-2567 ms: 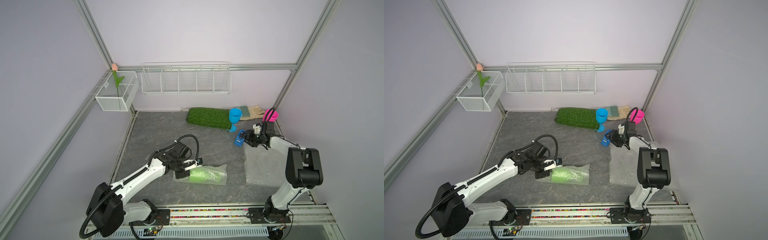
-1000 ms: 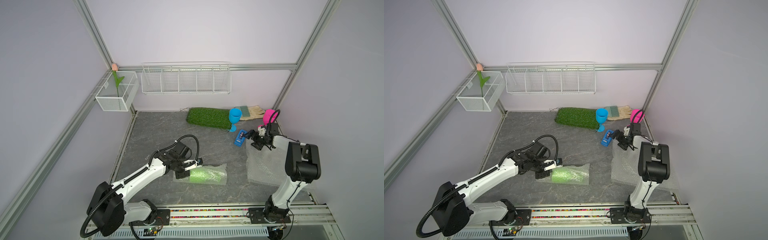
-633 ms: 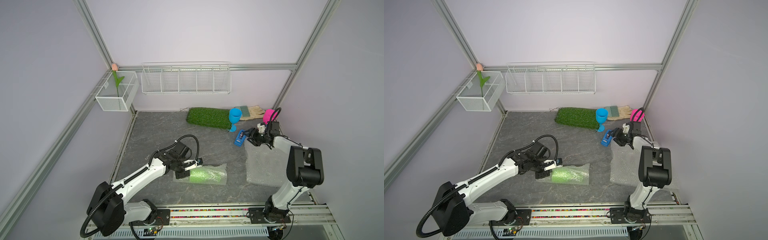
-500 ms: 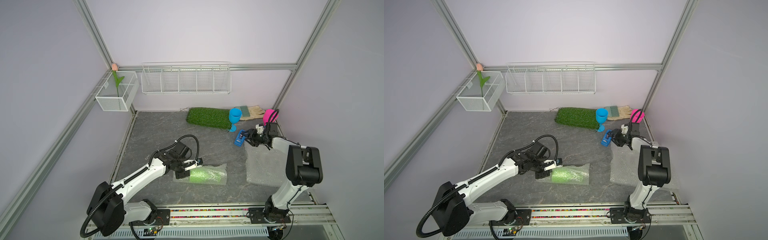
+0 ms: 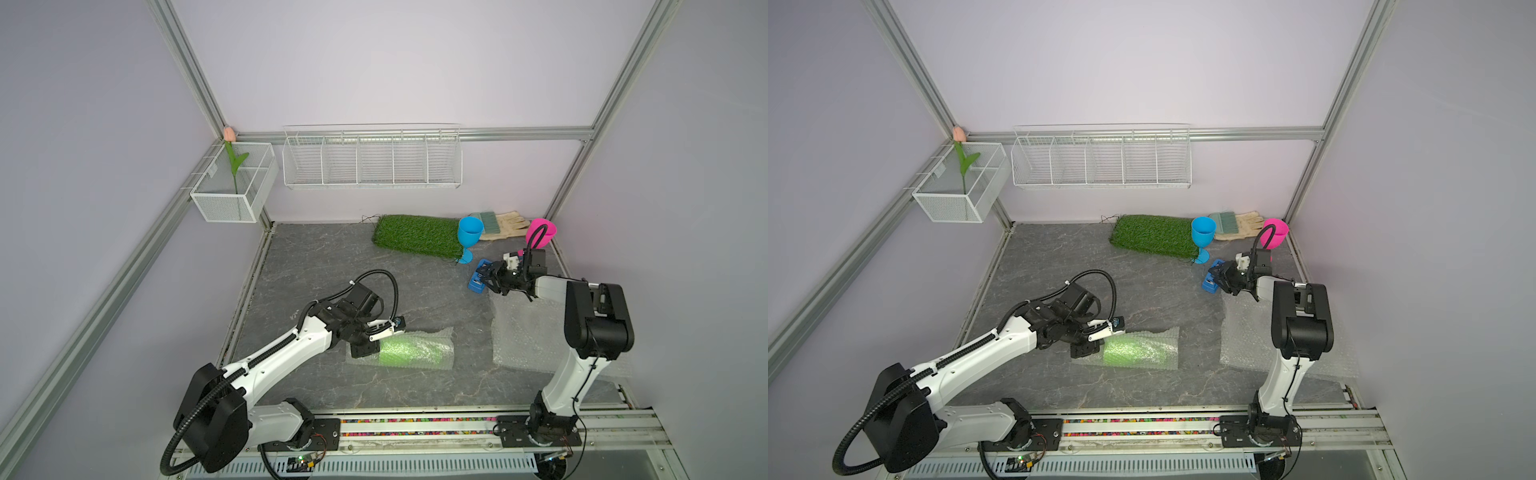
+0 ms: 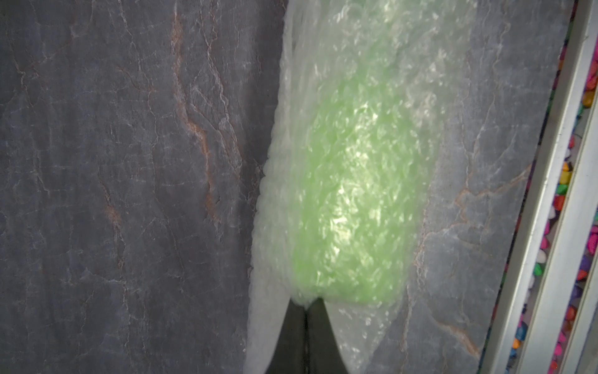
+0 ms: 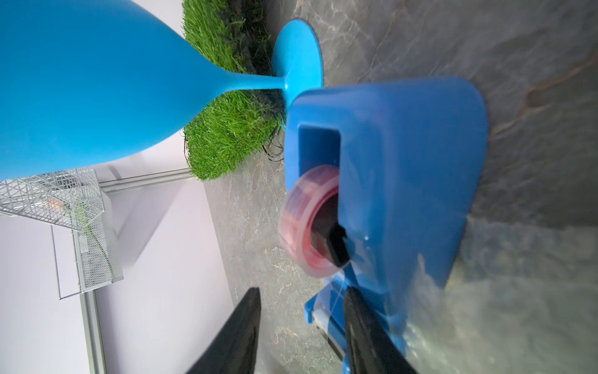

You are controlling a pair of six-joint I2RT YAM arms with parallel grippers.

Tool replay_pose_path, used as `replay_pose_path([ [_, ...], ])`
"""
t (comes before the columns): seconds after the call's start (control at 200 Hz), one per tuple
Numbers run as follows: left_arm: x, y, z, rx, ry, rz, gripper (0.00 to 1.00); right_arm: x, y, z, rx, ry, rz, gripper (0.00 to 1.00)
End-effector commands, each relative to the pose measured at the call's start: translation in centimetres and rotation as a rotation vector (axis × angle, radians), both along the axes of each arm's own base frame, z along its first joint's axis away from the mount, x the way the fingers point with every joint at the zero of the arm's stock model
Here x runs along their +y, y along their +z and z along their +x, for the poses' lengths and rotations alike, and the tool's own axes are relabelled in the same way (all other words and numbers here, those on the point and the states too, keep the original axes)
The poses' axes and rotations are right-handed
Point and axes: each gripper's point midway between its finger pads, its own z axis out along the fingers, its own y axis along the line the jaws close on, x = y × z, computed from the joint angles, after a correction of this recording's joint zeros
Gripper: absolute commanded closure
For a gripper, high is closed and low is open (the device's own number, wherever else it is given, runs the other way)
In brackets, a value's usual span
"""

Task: Wrap wine glasses in bubble wrap
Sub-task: Pull the tape from the tape cutter.

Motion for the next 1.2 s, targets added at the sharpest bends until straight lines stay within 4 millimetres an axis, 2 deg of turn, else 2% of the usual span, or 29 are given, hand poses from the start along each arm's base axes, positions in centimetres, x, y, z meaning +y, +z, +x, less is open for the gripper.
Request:
replay_pose_path([
  [0.0, -0.1, -0.2, -0.2, 0.01, -0.021, 0.005, 1.0, -0.5, -2.0, -1.3, 0.089, -0.012, -0.052, 0.55],
  [0.385, -0.1, -0.3, -0.3, 0.016, -0.024, 0.009, 1.0, 1.0, -3.0, -0.7, 0.111, -0.003, 0.034, 0.63],
  [0.81, 0.0, -0.3, -0.3, 0.012, -0.021, 0.011, 1.0, 0.2, -2.3, -0.6, 0.086, -0.068, 0.071, 0.79],
  [1.195, 0.0, -0.3, -0.3, 0.012, -0.021, 0.011, 1.0, 0.4, -0.8, -1.1, 0.033, -0.087, 0.114, 0.73],
])
